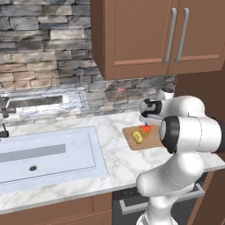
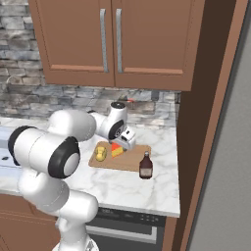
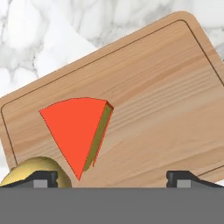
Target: Retrieve the reheated potato from the microwave, then place the potato, cheese, and condiment on the cutting board.
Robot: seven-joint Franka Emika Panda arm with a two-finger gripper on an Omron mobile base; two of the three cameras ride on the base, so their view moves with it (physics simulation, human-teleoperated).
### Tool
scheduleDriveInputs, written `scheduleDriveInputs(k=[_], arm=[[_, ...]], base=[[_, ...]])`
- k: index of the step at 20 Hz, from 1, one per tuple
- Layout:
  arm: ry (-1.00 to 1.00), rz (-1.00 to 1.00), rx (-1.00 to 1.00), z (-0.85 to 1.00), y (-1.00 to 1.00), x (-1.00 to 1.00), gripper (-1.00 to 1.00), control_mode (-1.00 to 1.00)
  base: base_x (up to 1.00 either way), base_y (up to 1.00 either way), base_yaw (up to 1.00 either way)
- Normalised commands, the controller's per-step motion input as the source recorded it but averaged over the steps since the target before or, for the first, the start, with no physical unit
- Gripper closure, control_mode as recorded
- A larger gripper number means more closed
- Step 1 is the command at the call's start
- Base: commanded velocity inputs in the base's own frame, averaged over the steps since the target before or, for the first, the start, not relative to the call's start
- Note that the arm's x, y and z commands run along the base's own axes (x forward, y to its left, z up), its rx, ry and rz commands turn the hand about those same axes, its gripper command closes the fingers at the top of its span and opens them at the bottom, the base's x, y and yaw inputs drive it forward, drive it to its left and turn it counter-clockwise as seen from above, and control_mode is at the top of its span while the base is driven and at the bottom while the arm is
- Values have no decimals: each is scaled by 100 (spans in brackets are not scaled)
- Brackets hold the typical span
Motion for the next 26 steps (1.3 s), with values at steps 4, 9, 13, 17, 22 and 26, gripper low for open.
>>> scheduleDriveInputs(k=[4, 9, 13, 17, 22, 26], arm=[[3, -1, 0, 14, -21, -38, -100, -100], [0, 0, -1, 12, -14, -40, -100, -100], [1, 0, -2, 18, -17, -32, -100, -100], [3, 0, -8, 24, -13, -26, -100, -100], [4, 0, -9, 23, -4, -22, -100, -100], [9, -1, -9, 28, -2, -14, -100, -100]], base=[[0, 0, 0], [0, 0, 0], [0, 0, 0], [0, 0, 0], [0, 0, 0], [0, 0, 0]])
